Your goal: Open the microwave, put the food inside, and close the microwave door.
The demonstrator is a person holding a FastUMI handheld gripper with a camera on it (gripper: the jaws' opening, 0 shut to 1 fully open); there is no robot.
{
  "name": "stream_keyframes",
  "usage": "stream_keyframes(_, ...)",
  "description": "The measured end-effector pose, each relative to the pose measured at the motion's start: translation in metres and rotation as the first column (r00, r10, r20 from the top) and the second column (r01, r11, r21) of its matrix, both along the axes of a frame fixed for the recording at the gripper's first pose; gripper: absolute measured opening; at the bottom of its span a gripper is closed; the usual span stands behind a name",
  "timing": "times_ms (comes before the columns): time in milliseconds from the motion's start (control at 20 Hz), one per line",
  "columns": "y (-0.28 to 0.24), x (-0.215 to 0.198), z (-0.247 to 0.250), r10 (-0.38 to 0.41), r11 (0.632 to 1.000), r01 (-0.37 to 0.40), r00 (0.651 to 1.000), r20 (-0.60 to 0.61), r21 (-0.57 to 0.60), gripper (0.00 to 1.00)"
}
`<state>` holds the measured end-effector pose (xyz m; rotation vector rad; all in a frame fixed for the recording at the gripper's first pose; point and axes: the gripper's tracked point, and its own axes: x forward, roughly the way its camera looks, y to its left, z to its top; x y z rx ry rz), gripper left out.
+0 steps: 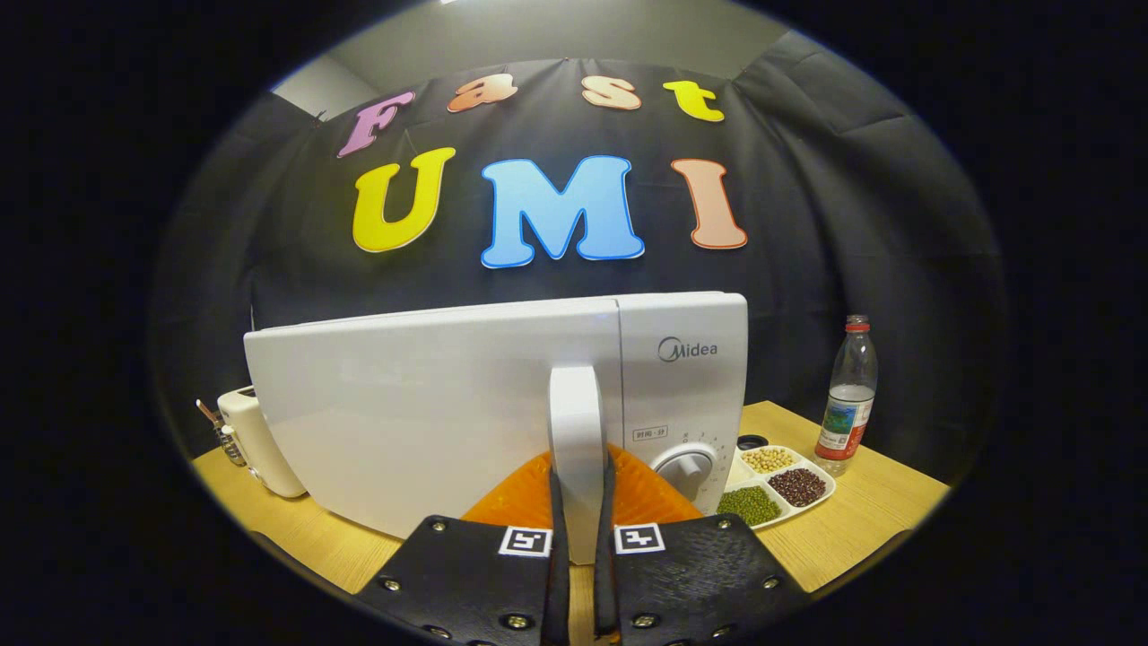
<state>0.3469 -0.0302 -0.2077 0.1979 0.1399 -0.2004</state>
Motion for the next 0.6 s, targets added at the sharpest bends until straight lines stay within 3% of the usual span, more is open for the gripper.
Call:
stream_keyframes(300, 0.002, -0.006, -0.001, -0.009, 0.999, 0.009, 1.0, -0.002, 0.053, 0.11)
stream_keyframes(450, 0.016, -0.04, 0.009, -0.007, 0.997, 0.01, 0.999, 0.043, -0.082, 0.11)
stream_keyframes(600, 0.028, -0.064, 0.002, -0.001, 1.0, 0.001, 1.0, 0.001, -0.02, 0.11)
